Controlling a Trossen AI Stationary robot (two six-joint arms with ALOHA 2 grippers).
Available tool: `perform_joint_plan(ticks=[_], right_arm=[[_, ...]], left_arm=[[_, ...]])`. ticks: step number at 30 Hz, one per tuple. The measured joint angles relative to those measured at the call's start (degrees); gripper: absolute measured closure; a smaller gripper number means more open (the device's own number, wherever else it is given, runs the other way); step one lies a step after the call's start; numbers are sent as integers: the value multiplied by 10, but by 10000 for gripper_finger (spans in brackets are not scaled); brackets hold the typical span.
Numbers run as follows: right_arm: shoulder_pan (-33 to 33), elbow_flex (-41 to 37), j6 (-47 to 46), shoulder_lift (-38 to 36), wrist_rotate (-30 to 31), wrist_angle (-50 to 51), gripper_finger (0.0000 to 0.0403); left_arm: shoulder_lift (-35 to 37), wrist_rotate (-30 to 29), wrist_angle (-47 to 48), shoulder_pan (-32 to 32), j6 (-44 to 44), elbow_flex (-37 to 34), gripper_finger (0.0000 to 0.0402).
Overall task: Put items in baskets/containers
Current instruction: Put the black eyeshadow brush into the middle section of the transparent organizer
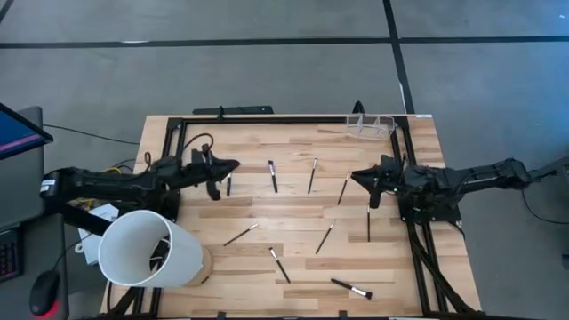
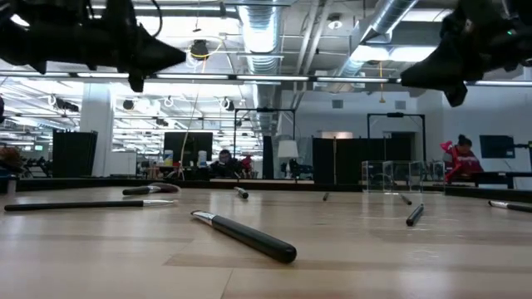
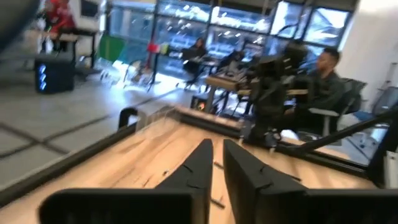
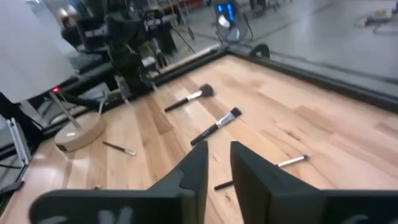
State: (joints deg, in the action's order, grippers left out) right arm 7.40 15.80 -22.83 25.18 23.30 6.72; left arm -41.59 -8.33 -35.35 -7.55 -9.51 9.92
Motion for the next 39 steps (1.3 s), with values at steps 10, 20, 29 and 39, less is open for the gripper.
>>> perform_joint_plan(ticks=[10, 20, 29, 39], right_arm=[[-15, 104, -128, 166, 23, 148, 321], [-23, 229, -360, 331, -83, 420, 320], [-2, 232, -500, 431, -219, 472, 320], [21, 232, -586, 507, -234, 486, 321]], left_arm=[[-58, -16, 2, -61, -30, 11, 288], [-63, 39, 0, -136, -14, 70, 277], [-63, 67, -12, -145, 13, 70, 277], [-64, 86, -25, -144, 19, 70, 277]])
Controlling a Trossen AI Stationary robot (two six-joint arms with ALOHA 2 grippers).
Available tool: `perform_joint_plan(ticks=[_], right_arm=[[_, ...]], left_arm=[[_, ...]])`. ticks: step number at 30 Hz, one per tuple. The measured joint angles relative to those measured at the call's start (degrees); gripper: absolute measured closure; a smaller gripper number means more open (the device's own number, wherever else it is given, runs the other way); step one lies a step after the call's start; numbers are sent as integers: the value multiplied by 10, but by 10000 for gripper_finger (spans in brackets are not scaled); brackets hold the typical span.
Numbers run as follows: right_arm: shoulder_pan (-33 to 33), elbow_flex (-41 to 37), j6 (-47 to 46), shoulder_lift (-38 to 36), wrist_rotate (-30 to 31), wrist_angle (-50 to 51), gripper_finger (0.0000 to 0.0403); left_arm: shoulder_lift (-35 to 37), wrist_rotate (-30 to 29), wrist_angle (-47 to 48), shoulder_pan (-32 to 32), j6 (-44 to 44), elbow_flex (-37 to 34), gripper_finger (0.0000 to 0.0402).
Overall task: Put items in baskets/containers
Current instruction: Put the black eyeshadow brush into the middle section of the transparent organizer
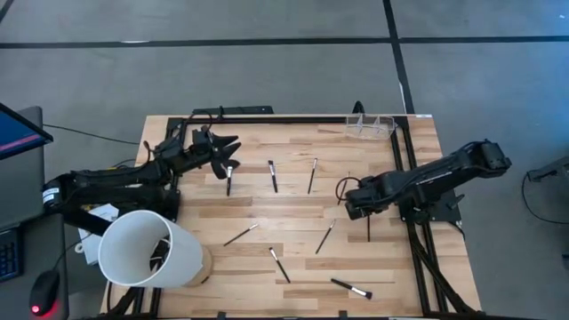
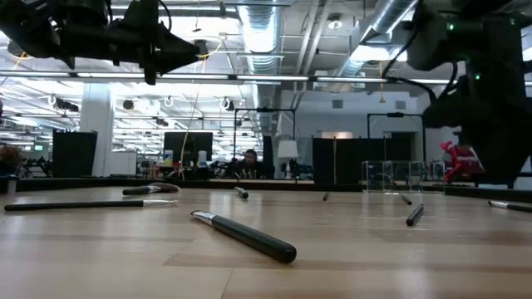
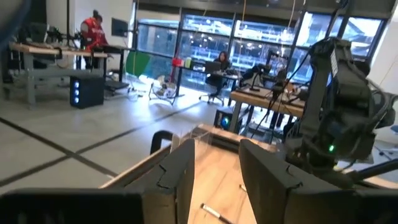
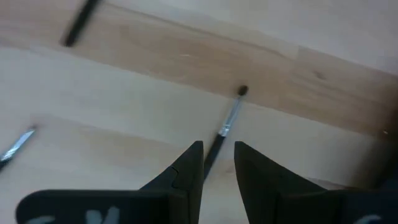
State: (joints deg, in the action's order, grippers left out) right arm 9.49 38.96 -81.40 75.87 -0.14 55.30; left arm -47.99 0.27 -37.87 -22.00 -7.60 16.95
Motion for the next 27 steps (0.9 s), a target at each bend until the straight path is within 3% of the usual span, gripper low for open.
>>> perform_joint_plan(ticks=[10, 27], right_arm=[[2, 0, -11, 60, -1, 1, 321], [2, 0, -17, 78, 3, -27, 330]], left_arm=[[0, 0, -17, -2, 18, 0, 277], [0, 0, -17, -2, 14, 0, 277]])
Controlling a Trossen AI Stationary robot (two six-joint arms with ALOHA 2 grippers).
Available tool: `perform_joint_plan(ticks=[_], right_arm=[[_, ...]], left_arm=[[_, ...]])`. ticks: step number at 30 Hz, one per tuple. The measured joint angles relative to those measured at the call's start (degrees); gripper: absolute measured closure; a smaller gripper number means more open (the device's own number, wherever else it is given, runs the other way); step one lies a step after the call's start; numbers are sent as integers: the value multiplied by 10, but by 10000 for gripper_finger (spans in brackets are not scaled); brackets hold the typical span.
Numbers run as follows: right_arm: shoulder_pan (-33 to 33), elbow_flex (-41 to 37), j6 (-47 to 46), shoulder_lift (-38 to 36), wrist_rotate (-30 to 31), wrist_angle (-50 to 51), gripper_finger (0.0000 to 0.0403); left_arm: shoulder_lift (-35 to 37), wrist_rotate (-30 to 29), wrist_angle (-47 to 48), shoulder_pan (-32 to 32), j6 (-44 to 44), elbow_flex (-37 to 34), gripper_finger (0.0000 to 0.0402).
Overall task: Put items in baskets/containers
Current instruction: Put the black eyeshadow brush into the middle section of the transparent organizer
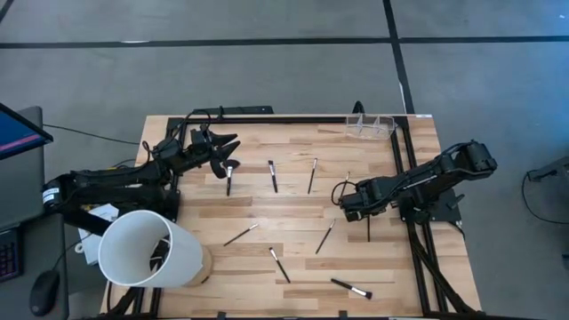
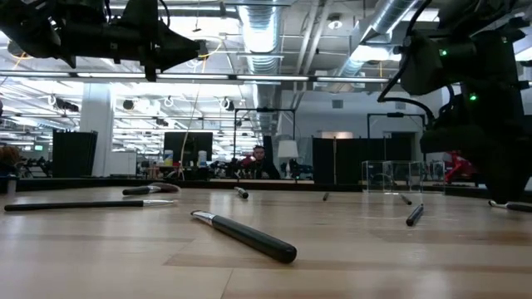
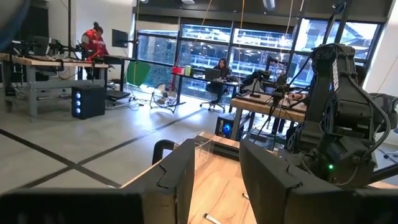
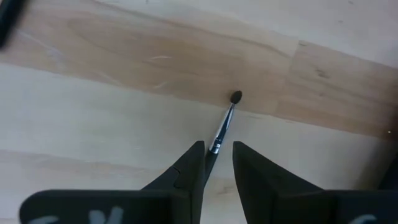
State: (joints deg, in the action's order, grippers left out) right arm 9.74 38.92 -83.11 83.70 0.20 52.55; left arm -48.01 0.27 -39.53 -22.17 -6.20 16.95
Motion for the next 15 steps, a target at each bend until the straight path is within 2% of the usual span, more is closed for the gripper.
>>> perform_joint_plan(ticks=[8, 15], right_arm=[[4, -1, -5, 0, 2, -9, 337], [10, -36, -16, -3, 0, -46, 337]], left_arm=[[0, 0, 0, 0, 0, 0, 277], [0, 0, 3, 0, 0, 0, 277]])
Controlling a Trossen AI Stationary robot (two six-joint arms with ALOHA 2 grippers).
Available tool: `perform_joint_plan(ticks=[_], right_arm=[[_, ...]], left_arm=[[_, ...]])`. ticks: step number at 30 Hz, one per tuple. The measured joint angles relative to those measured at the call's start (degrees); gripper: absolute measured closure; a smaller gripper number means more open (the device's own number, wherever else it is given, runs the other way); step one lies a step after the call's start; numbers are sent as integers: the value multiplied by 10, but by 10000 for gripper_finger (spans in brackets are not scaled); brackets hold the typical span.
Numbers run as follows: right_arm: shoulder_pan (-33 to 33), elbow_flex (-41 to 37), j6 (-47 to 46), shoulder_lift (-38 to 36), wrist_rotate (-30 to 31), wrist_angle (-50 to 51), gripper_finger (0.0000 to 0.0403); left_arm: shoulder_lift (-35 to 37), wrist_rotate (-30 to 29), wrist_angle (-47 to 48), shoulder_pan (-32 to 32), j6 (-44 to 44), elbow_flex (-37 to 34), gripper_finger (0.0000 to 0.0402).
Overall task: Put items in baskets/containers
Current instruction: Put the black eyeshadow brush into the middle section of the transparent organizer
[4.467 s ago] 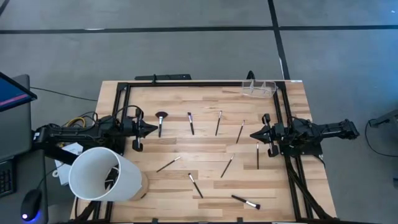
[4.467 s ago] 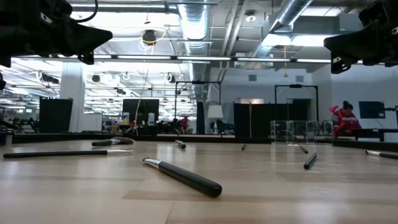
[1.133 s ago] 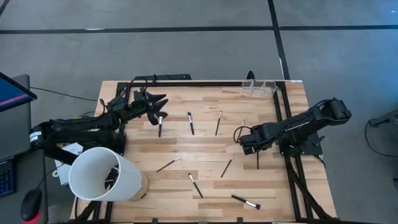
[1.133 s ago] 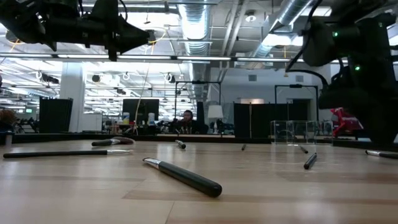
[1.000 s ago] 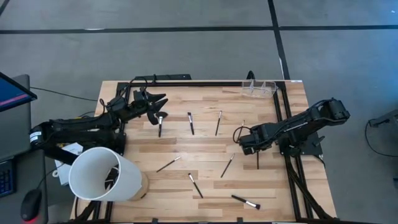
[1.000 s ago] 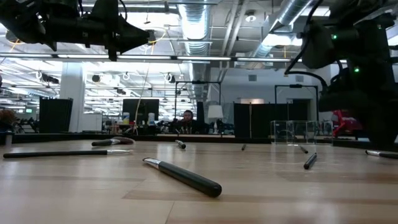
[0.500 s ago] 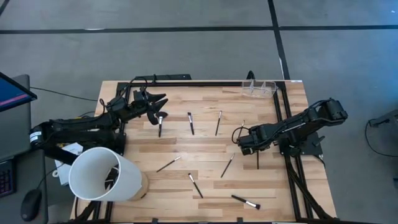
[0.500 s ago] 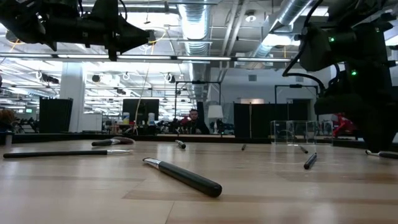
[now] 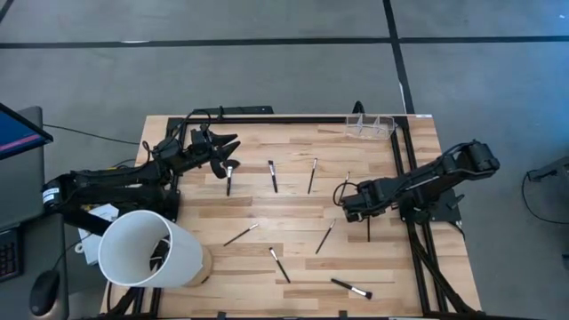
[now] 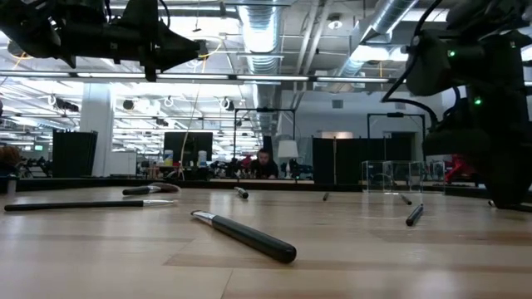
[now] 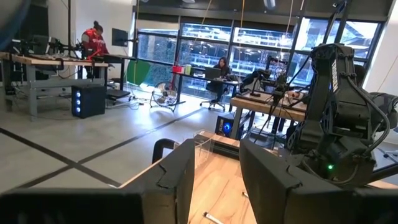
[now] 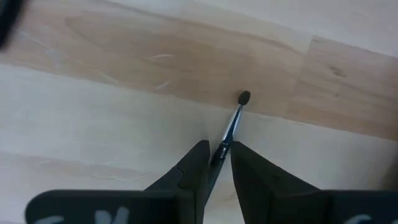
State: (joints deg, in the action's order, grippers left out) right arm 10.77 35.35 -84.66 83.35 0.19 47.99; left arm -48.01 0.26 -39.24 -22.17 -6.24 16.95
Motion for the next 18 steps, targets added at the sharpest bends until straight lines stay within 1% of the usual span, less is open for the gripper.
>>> perform_joint_plan(ticks=[8, 11, 15, 18], right_arm=[[12, -2, 0, -3, 5, -1, 341], [19, -2, 0, -2, 7, -3, 357], [27, -2, 4, -3, 11, -2, 392], [30, -2, 5, -2, 11, -1, 389]], left_arm=[[0, 0, -1, 0, 0, 0, 277], [0, 0, -2, 0, 0, 0, 277], [0, 0, -2, 0, 0, 0, 277], [0, 0, -2, 0, 0, 0, 277]])
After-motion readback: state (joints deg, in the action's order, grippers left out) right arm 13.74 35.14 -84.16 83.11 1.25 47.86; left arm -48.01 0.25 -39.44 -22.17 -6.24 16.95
